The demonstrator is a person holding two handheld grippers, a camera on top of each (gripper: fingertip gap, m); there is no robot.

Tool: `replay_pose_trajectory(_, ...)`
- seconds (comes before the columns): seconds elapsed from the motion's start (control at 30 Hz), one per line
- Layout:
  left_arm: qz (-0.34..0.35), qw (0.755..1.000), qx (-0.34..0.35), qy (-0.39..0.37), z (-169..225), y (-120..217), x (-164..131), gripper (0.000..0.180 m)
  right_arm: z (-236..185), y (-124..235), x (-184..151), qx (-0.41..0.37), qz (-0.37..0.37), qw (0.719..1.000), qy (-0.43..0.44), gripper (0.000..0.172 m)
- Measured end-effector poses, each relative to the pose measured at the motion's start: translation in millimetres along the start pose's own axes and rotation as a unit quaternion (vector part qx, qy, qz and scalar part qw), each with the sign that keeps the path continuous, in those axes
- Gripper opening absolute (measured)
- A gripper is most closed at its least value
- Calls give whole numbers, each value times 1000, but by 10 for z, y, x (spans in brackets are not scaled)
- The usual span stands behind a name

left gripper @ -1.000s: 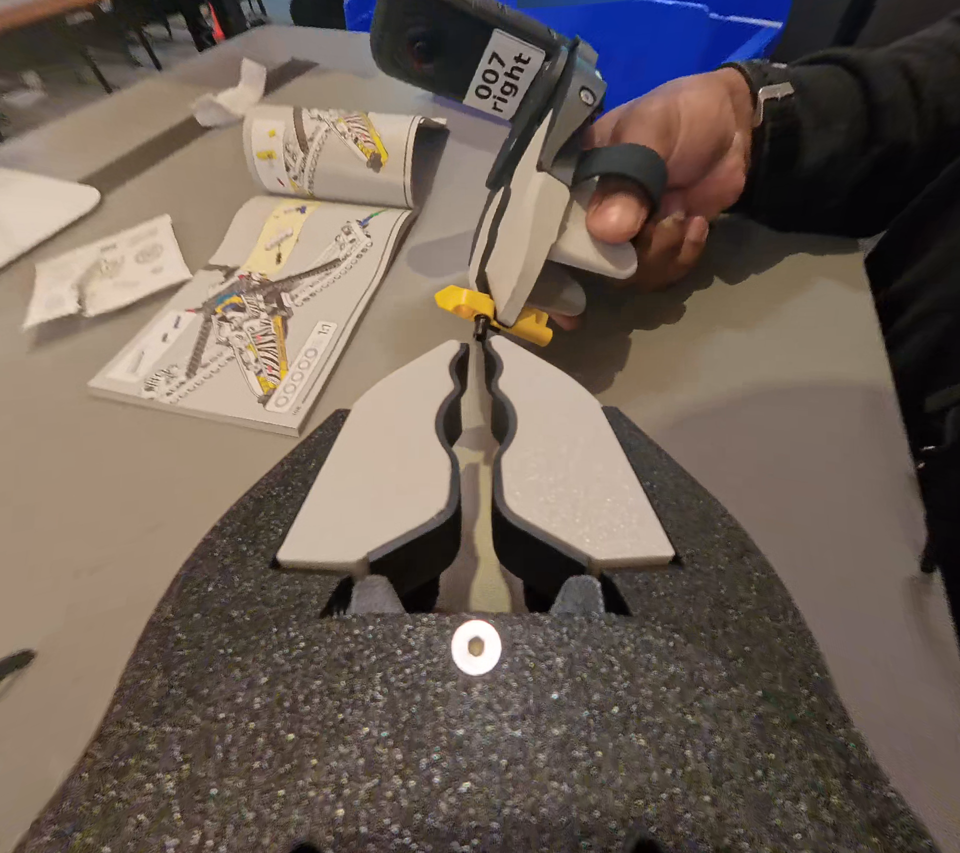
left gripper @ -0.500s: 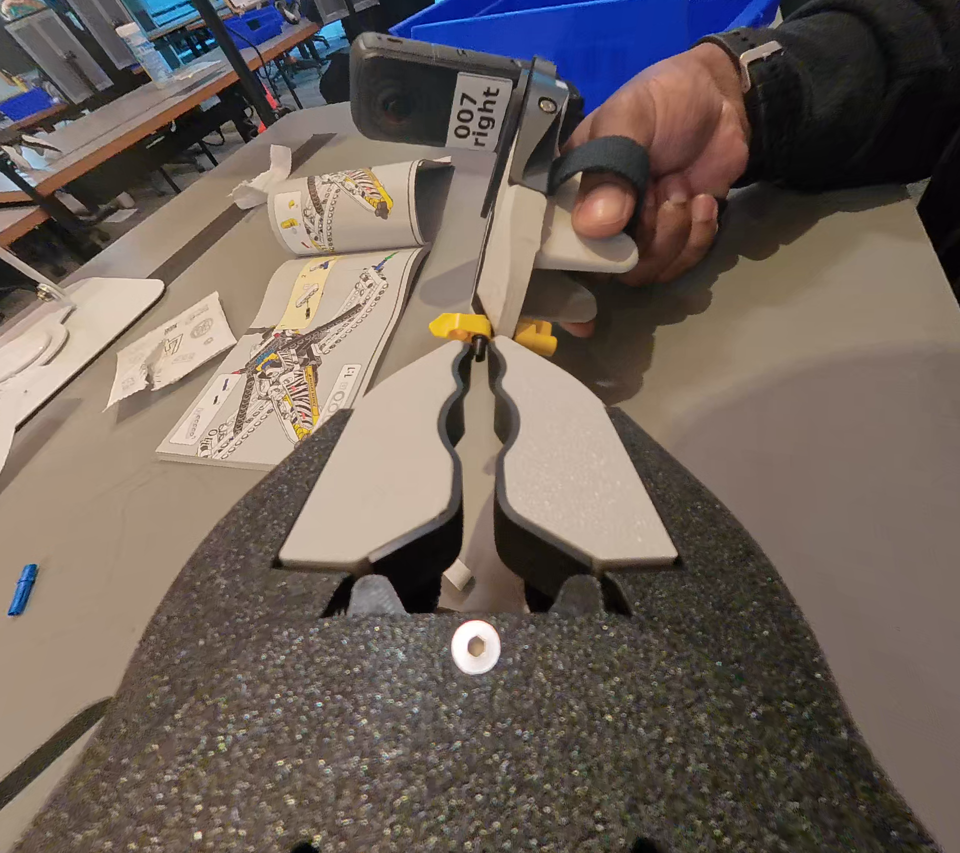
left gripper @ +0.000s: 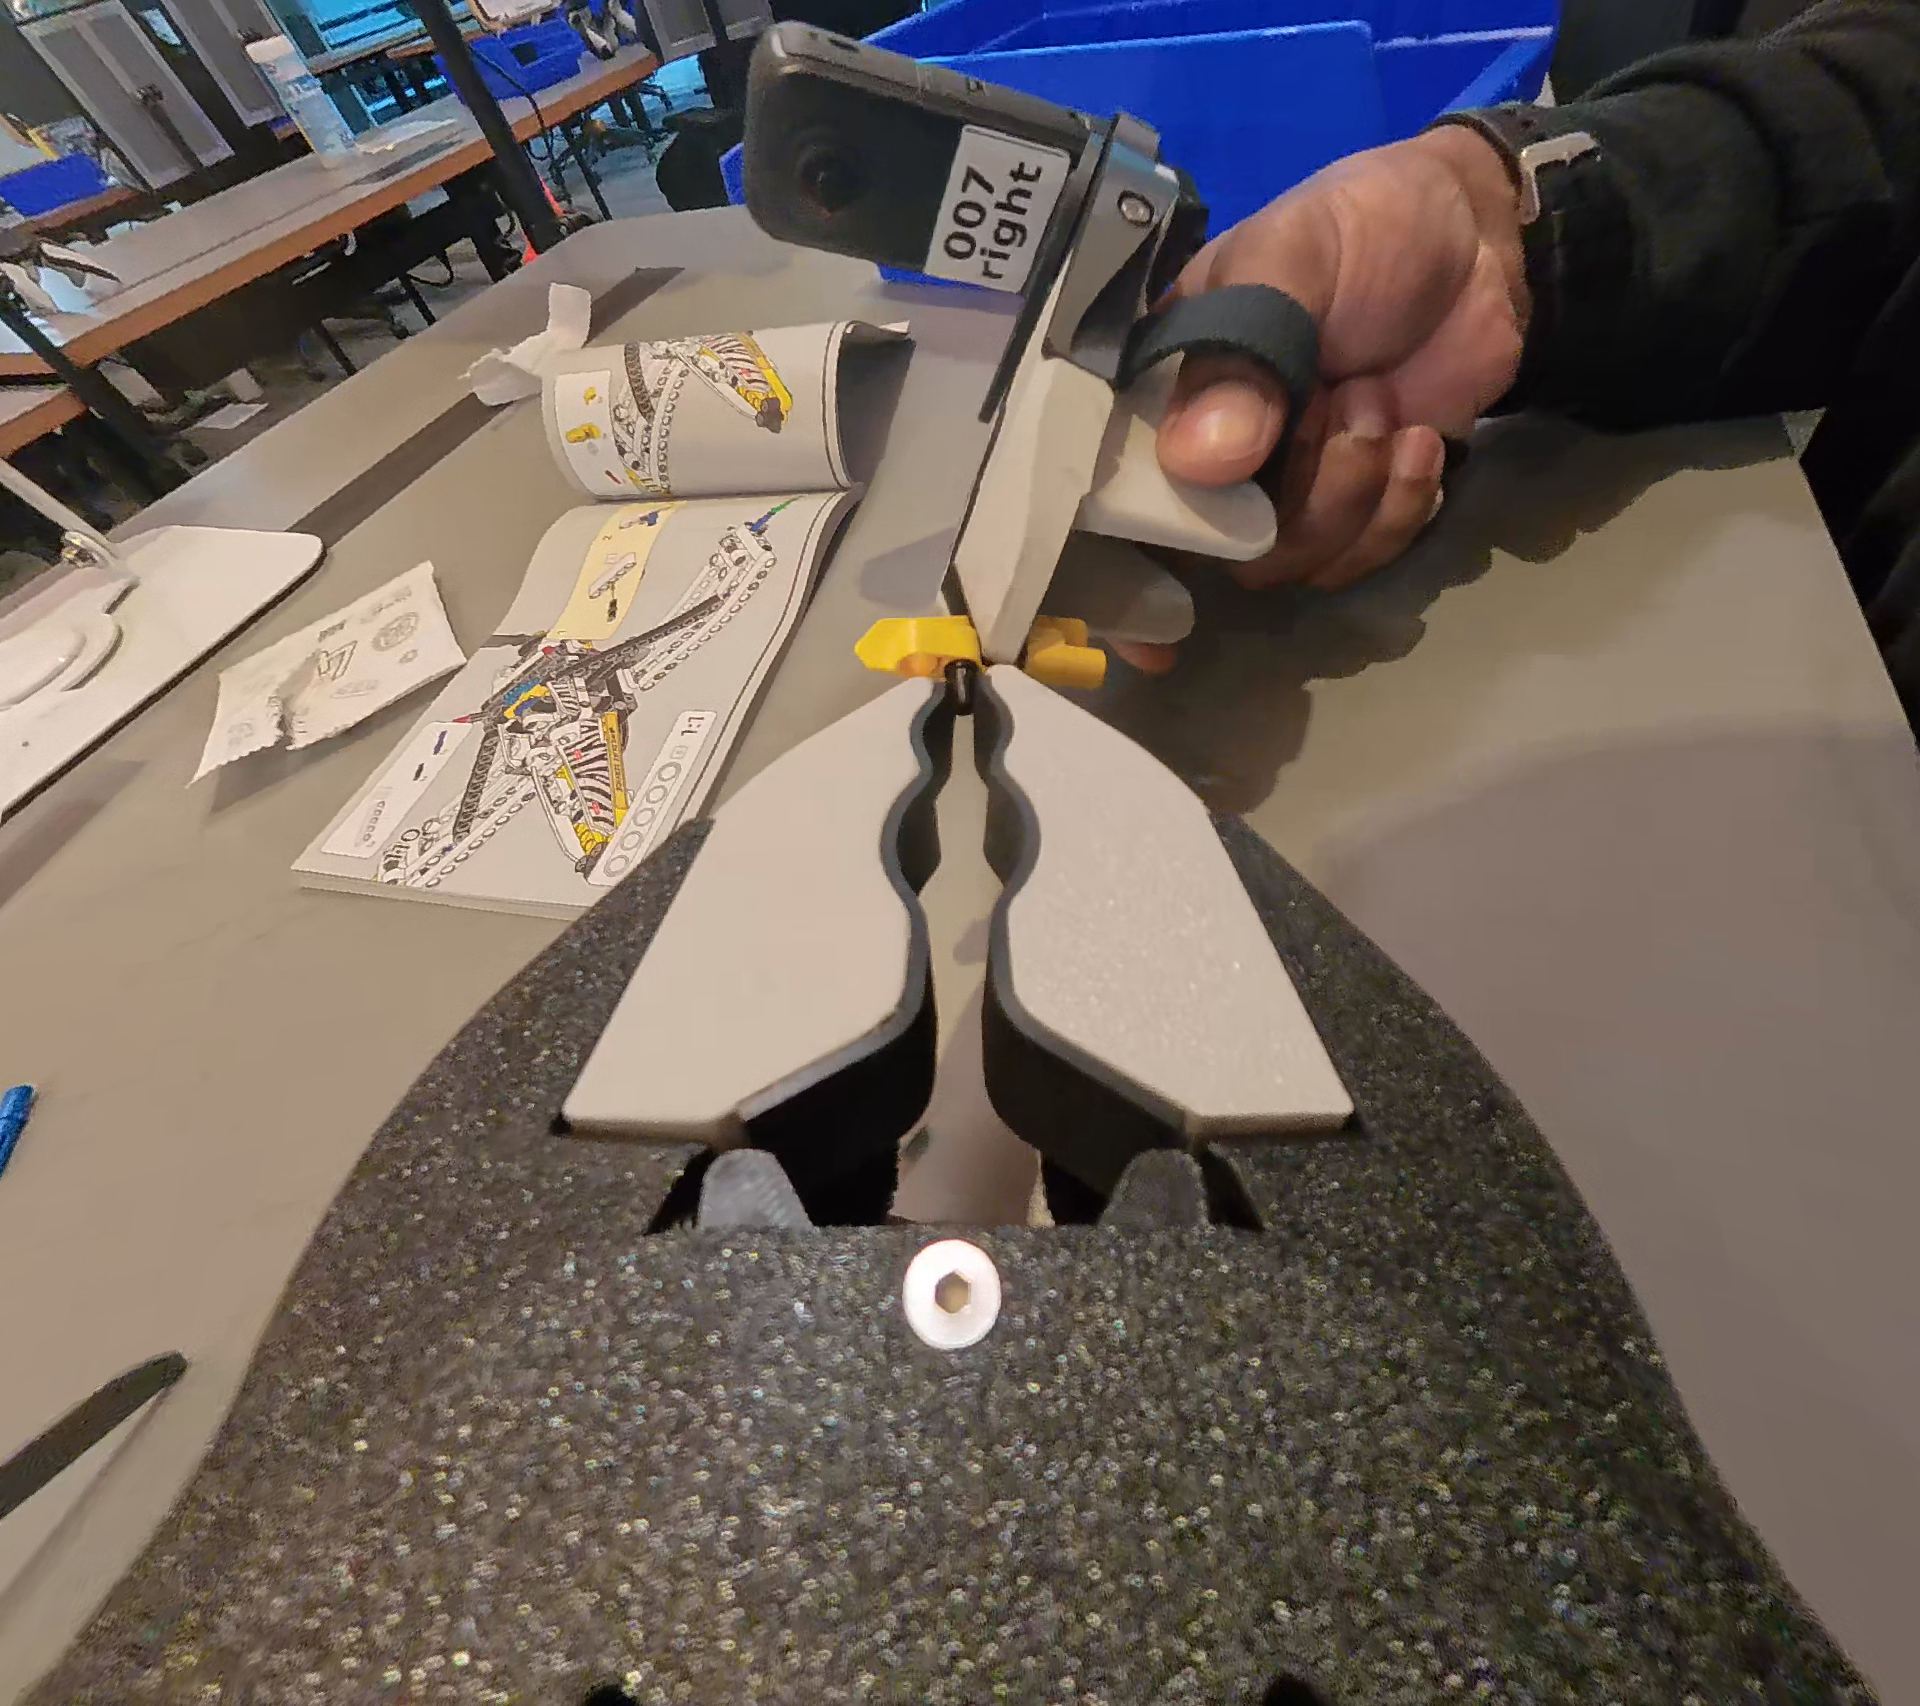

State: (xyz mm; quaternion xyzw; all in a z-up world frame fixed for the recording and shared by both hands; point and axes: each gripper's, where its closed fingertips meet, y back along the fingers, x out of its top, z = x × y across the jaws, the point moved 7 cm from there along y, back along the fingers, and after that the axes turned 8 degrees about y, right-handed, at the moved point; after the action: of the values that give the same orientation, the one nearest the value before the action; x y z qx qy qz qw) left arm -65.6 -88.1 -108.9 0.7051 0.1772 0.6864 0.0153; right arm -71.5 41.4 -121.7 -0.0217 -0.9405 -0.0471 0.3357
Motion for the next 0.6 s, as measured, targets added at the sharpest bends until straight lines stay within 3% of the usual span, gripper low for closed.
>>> replay_pose_trajectory(0.1,7,1000,-3,8,3,20,10,4,-12,23,5,1,18,1000,-3,3)
replay_pose_trajectory(0.2,37,997,46,55,-207,267,-8,4,113,361,131,-21,87,996,-27,2)
replay_pose_trajectory(0.33,-16,999,32,11,-25,77,-1,5,37,146,27,-52,18,998,29,2)
replay_pose_trajectory(0.6,2,998,-43,46,-121,-235,657,5,-155,433,-235,-116,20,991,66,2)
